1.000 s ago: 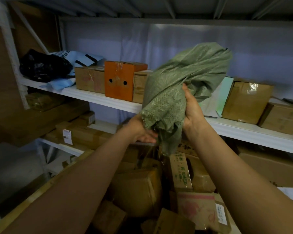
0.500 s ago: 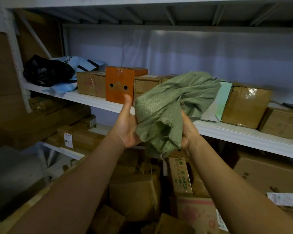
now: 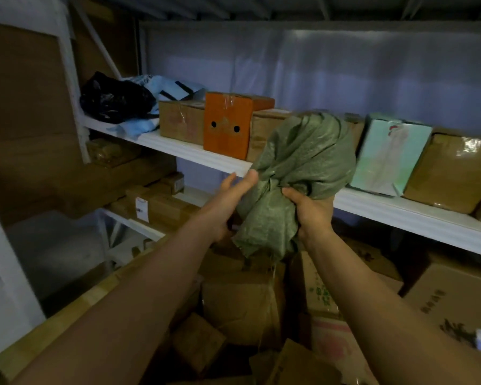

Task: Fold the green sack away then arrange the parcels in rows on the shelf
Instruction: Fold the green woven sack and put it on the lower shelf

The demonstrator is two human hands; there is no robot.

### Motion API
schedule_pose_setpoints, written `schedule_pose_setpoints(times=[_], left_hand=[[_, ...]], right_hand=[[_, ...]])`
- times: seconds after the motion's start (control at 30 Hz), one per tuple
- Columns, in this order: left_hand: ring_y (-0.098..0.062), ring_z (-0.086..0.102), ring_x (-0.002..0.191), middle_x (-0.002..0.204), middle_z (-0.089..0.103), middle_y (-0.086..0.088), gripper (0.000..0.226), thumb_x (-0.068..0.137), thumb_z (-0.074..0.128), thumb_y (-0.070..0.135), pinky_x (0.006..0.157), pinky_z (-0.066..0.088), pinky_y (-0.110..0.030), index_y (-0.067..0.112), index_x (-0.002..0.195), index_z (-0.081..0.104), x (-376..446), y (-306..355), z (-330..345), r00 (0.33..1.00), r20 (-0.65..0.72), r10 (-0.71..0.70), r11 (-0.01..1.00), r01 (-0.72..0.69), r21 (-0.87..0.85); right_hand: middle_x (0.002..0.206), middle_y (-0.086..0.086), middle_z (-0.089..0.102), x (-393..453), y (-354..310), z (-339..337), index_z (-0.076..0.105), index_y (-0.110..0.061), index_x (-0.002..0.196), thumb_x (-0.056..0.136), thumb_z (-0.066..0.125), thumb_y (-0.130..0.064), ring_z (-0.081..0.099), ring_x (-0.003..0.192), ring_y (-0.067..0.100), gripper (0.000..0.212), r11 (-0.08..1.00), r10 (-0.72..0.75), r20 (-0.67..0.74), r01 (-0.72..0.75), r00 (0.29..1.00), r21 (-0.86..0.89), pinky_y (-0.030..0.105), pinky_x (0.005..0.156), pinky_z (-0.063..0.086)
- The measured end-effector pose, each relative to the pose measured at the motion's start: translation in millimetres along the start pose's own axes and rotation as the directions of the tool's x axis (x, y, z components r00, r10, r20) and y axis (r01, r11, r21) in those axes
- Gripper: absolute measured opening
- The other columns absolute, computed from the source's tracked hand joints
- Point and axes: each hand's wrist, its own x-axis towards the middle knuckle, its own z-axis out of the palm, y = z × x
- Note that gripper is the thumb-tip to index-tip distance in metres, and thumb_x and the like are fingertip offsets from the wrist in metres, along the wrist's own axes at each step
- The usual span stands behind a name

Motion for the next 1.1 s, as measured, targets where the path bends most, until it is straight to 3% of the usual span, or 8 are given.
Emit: schedule_pose_setpoints(times=[0.17,0.27,0.43,0.63,0.77,0.87,1.0,1.1], left_hand=[[-0.024,0.032,0.141,0.155,0.027,0.007,0.122,0.037,0.088,0.066,0.105,0.039,-0.054,0.061,0.137,0.018,36,-21,-22,0.988,0.092,0.127,0.963,-0.144,0.226],[-0.022,0.031,0.141,0.157,0.022,0.005,0.139,0.030,0.091,0.063,0.108,0.037,-0.052,0.057,0.141,0.007,42,-15,-48,0.979,0.091,0.182,0.941,-0.200,0.274],[-0.020,0.044,0.131,0.150,0.033,0.003,0.167,0.017,0.091,0.057,0.106,0.042,-0.047,0.034,0.151,-0.005,45,6,-98,0.965,0.179,0.189,0.936,-0.233,0.263],[-0.011,0.056,0.112,0.136,0.048,0.000,0.130,0.046,0.093,0.013,0.086,0.054,-0.030,0.022,0.150,0.016,53,9,-139,0.958,0.097,0.268,0.945,-0.281,0.168],[-0.019,0.062,0.108,0.122,0.061,-0.004,0.116,0.030,0.089,0.030,0.085,0.055,-0.037,0.016,0.135,0.042,54,1,-157,0.969,-0.058,0.241,0.964,-0.232,0.133],[-0.023,0.063,0.107,0.120,0.064,-0.004,0.109,0.030,0.089,0.035,0.091,0.053,-0.047,0.018,0.130,0.050,57,5,-169,0.962,-0.150,0.229,0.971,-0.215,0.104],[-0.022,0.062,0.107,0.121,0.062,-0.003,0.097,0.041,0.088,0.026,0.094,0.052,-0.045,0.018,0.130,0.050,56,18,-179,0.940,-0.255,0.227,0.974,-0.211,0.088],[-0.023,0.061,0.107,0.122,0.062,-0.004,0.092,0.046,0.089,0.021,0.095,0.051,-0.043,0.014,0.130,0.051,57,19,-186,0.925,-0.318,0.209,0.978,-0.196,0.071]], right_hand=[[0.098,0.005,0.068,-12,16,36,0.062,-0.014,0.100,0.070,0.073,0.008,0.066,0.091,0.022,0.039,0.998,-0.039,0.138,0.047,0.990,-0.052,0.036,0.077,0.058],[0.109,0.013,0.069,-13,27,62,0.059,-0.004,0.117,0.072,0.071,0.008,0.067,0.098,0.028,0.049,0.999,0.049,0.193,-0.050,0.980,0.002,0.042,0.080,0.058],[0.108,0.018,0.069,-11,41,109,0.064,-0.003,0.111,0.077,0.069,0.002,0.067,0.098,0.033,0.035,0.967,0.215,0.229,-0.240,0.950,0.090,0.045,0.078,0.058],[0.115,0.022,0.066,-10,64,157,0.066,-0.002,0.110,0.082,0.067,-0.010,0.065,0.104,0.036,0.029,0.917,0.344,0.292,-0.386,0.892,0.100,0.051,0.089,0.053],[0.101,0.012,0.070,-15,69,175,0.066,-0.009,0.102,0.085,0.066,-0.012,0.068,0.089,0.026,0.017,0.969,0.243,0.332,-0.246,0.911,-0.034,0.042,0.083,0.056],[0.117,0.009,0.067,-10,64,175,0.060,-0.012,0.119,0.081,0.072,-0.024,0.066,0.103,0.022,0.041,0.976,0.146,0.396,-0.067,0.906,-0.208,0.040,0.092,0.053],[0.145,0.003,0.045,-10,80,146,0.022,-0.023,0.149,0.061,0.080,-0.049,0.049,0.125,0.020,0.109,0.863,0.368,0.470,-0.107,0.802,-0.493,0.036,0.102,0.041],[0.155,0.005,0.028,-25,106,127,0.004,-0.025,0.152,0.079,0.070,-0.024,0.034,0.138,0.023,0.099,0.626,0.643,0.463,-0.070,0.610,-0.777,0.033,0.110,0.031]])
